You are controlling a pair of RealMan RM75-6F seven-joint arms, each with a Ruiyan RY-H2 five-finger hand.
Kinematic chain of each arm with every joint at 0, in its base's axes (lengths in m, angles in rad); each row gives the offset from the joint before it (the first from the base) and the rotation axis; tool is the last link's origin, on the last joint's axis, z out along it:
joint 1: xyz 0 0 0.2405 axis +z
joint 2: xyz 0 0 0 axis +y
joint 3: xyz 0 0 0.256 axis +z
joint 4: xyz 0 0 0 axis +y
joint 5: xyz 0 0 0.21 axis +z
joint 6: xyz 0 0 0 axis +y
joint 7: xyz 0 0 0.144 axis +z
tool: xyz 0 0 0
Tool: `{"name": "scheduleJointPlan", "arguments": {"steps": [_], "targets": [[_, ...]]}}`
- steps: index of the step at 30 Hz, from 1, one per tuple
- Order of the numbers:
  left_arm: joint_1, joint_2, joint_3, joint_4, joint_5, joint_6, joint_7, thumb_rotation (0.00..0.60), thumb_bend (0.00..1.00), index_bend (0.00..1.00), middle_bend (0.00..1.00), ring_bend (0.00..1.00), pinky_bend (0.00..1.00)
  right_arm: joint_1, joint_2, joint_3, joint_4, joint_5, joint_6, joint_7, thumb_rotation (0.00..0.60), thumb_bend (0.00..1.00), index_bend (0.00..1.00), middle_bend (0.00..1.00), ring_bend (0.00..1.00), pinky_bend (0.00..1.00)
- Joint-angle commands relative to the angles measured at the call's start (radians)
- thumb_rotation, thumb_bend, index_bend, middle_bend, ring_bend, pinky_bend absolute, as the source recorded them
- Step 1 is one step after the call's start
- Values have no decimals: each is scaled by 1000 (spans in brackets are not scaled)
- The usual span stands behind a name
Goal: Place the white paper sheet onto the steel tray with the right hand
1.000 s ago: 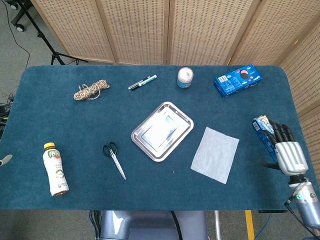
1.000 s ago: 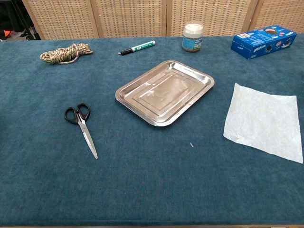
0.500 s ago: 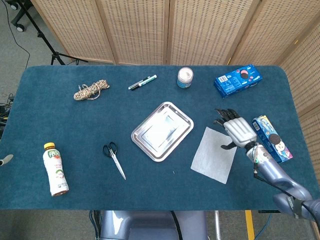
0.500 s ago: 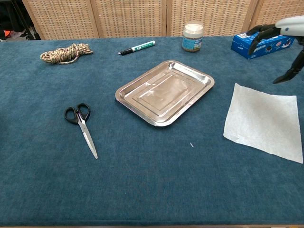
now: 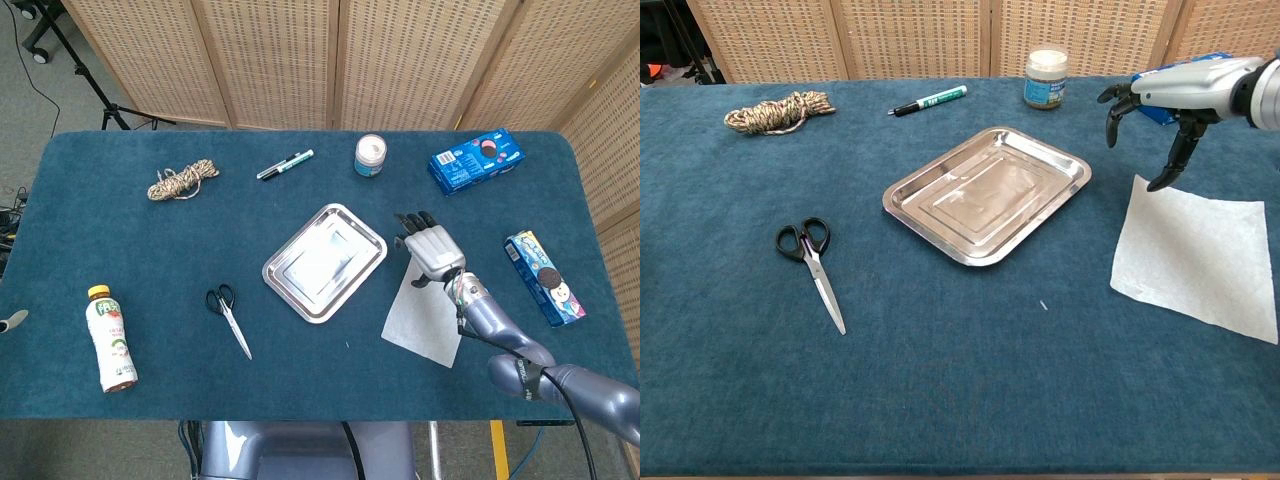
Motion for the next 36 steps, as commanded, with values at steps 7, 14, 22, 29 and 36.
{"name": "scheduleJointPlan", "arguments": {"steps": [7,14,22,29,36], "targets": [[3,4,1,1,2,2,-11,600,0,0,0,0,0,55,-84,-22,86,125,-9,-117,600,200,326,0,0,0],[2,4,1,1,0,0,-10,600,0,0,0,0,0,79,-106,-38,116,197,-21,-166,600,223,340,0,0,0],[1,6,2,2,-1,-3,-11,600,0,0,0,0,0,109,-121,-67,134,276,-30,-232,600,234,340,0,0,0],[1,6,1,3,-3,-4,-15,600,0,0,0,0,0,127,-129,-86,143,338,-28,-271,600,250,357,0,0,0],[-1,6,2,3,-3,-7,-13,600,0,0,0,0,0,146,-126,-106,135,389,-24,-305,600,265,401,0,0,0]]}}
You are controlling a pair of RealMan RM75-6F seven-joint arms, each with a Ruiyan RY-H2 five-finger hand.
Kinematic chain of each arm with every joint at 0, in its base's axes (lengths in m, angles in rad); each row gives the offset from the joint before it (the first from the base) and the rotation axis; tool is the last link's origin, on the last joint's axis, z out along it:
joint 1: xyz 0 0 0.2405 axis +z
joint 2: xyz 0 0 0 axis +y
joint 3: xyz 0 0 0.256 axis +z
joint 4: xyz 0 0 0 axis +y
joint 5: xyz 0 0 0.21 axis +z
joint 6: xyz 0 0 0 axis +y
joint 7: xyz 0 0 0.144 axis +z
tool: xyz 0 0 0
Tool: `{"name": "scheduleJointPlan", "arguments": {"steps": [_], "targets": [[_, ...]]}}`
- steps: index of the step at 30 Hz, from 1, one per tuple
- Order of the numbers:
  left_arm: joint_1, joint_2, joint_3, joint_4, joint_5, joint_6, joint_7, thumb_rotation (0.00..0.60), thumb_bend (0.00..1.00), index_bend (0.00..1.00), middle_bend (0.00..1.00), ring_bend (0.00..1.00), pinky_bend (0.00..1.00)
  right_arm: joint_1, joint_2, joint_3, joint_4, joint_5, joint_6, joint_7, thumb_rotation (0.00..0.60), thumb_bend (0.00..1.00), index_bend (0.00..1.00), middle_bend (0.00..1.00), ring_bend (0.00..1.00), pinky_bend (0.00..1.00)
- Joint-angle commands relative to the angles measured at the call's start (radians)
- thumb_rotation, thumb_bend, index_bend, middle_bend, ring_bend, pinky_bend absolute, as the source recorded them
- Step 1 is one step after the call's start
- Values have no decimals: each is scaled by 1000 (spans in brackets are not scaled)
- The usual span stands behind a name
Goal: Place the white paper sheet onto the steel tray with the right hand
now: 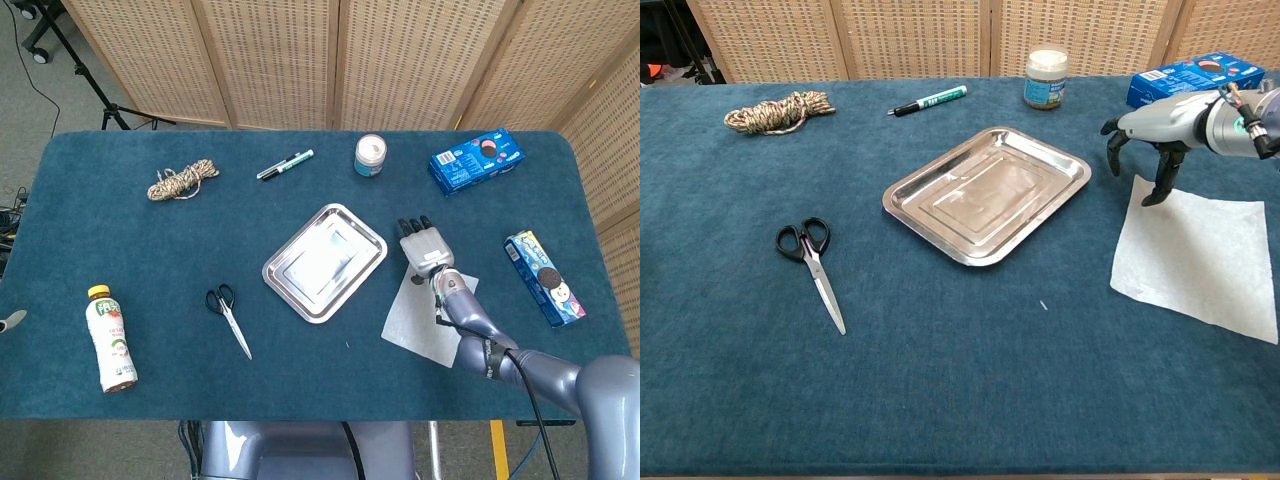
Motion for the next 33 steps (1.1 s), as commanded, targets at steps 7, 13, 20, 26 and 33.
{"name": "scheduleJointPlan", "arguments": {"steps": [7,13,20,26,33], "targets": [[1,2,0,-2,0,1,-5,600,0,0,0,0,0,16,-5,-23,3,44,3,-20,600,311,432,0,0,0],[0,2,1,-1,1,-1,-7,600,0,0,0,0,0,16,-11,-34,15,48,1,-14,600,348,462,0,0,0],[0,3,1,0,1,-2,-8,600,0,0,0,0,0,16,-16,-39,26,39,-4,3,600,382,544,0,0,0],[0,3,2,0,2,-2,-9,600,0,0,0,0,0,9,-19,-36,32,14,-6,32,600,410,603,0,0,0],[1,3,3,-1,4,0,-10,600,0,0,0,0,0,-10,-9,-25,32,-40,-4,90,600,464,635,0,0,0]]}}
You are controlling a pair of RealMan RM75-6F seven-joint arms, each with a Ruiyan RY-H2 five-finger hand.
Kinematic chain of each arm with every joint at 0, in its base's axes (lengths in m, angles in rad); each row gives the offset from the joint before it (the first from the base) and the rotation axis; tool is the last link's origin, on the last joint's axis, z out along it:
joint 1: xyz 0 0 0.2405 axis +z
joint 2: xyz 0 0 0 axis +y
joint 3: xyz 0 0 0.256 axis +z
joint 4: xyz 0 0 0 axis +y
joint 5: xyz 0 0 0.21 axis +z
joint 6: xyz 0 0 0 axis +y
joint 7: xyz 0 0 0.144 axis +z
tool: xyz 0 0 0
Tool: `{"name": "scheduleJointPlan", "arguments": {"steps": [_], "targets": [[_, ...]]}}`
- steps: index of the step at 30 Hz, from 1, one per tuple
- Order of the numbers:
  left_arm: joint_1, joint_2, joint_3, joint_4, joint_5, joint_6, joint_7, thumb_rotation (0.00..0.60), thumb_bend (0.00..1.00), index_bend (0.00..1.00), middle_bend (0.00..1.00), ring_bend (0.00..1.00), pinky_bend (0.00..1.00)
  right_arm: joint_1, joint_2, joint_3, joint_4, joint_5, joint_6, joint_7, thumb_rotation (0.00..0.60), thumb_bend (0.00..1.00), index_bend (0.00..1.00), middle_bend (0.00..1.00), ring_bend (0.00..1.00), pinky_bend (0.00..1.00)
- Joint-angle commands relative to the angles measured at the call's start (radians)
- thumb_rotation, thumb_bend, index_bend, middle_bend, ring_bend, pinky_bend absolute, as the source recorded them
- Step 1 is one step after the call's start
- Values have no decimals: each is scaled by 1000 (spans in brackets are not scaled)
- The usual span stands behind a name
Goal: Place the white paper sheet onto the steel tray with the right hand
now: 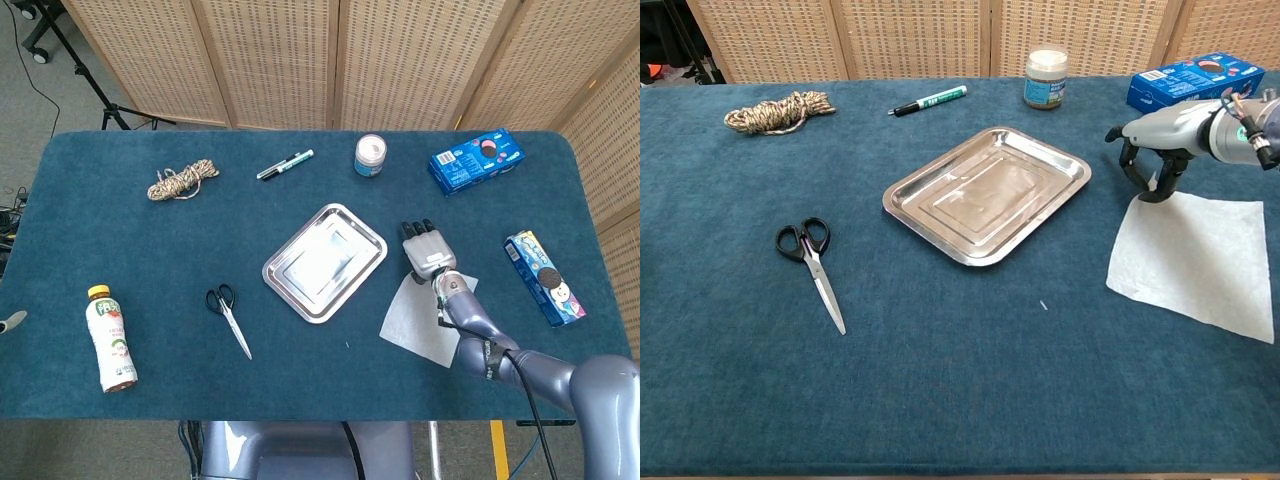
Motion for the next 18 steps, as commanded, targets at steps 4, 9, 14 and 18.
{"name": "scheduleJointPlan", "arguments": {"steps": [4,9,14,18], "targets": [[0,1,1,-2,3,-1,-1,600,0,0,0,0,0,-19,20,17,-14,-50,5,57,600,483,641,0,0,0],[2,3,3,-3,8,2,-5,600,0,0,0,0,0,-28,40,30,-39,-77,15,88,600,540,647,0,0,0],[4,5,5,-3,14,5,-13,600,0,0,0,0,0,-33,72,43,-93,-98,38,100,600,555,647,0,0,0],[6,9,7,-3,22,7,-24,600,0,0,0,0,0,-36,118,66,-181,-108,72,110,600,568,647,0,0,0]]}}
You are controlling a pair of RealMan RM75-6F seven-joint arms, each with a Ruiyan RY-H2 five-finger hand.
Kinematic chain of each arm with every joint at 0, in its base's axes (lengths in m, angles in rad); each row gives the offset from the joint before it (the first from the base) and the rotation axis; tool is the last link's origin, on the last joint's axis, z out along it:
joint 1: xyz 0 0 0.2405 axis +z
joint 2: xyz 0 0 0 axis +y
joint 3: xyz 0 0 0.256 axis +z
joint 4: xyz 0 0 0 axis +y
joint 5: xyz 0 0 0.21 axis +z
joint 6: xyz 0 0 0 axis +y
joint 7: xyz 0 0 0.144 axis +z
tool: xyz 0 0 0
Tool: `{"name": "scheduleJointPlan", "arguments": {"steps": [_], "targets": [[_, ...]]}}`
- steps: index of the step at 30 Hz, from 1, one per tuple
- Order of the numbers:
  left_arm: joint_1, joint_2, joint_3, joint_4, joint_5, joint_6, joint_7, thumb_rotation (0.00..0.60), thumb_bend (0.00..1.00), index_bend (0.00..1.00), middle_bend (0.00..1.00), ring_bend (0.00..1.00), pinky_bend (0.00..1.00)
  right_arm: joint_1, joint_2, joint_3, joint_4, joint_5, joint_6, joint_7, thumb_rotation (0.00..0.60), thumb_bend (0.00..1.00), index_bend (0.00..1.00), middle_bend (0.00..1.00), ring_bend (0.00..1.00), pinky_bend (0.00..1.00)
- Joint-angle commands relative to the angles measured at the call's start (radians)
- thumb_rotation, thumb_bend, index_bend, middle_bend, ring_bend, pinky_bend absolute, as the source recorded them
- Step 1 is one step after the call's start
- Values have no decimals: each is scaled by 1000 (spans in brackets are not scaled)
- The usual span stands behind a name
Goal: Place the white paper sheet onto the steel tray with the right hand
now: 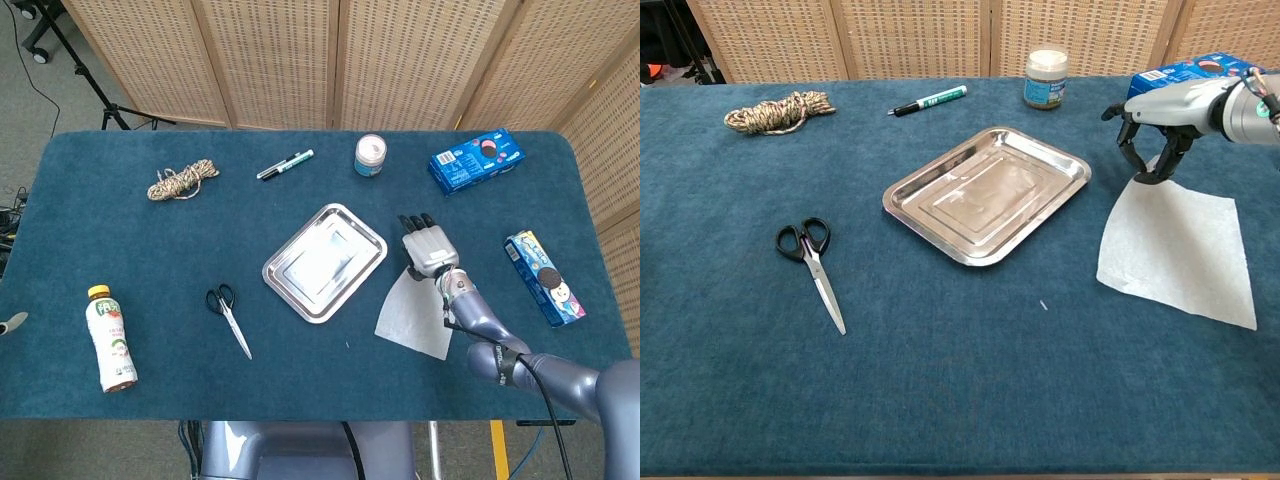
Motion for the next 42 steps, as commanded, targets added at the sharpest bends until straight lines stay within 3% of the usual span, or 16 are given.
{"name": "scheduleJointPlan", "arguments": {"steps": [1,10,17,28,31,38,42], "targets": [[2,3,2,0,6,2,-6,600,0,0,0,0,0,-1,50,28,-88,-8,34,10,600,569,647,0,0,0],[7,11,5,3,26,10,-40,600,0,0,0,0,0,49,81,84,-199,88,87,-47,600,575,646,0,0,0],[10,19,7,16,37,9,-79,600,0,0,0,0,0,133,-1,121,-191,260,174,-171,600,601,647,0,0,0],[-1,25,6,43,27,-29,-122,600,0,0,0,0,0,237,-174,175,-19,425,226,-268,600,624,657,0,0,0],[-4,30,3,52,21,-42,-148,600,0,0,0,0,0,272,-282,212,120,485,261,-284,600,644,657,0,0,0],[-11,34,6,65,23,-63,-166,600,0,0,0,0,0,314,-409,277,307,502,223,-273,600,646,658,0,0,0],[-16,33,5,66,16,-75,-165,600,0,0,0,0,0,329,-465,284,387,463,219,-258,600,646,661,0,0,0]]}}
